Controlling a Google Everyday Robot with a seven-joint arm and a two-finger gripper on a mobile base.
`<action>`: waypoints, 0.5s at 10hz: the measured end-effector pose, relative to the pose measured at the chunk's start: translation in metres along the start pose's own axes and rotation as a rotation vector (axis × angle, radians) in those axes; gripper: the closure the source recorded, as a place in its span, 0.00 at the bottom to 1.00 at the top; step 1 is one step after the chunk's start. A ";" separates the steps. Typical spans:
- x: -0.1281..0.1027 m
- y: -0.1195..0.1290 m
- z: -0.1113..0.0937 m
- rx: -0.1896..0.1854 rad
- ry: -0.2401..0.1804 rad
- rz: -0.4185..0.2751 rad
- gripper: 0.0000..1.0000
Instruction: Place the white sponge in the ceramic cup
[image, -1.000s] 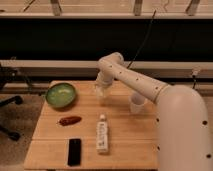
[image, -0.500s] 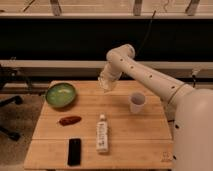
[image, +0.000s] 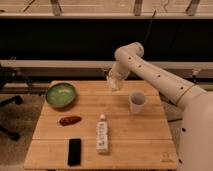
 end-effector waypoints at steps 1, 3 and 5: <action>0.001 0.003 -0.016 -0.004 0.013 0.013 0.90; -0.002 0.006 -0.054 -0.015 0.041 0.036 0.90; 0.005 0.023 -0.104 -0.038 0.093 0.092 0.90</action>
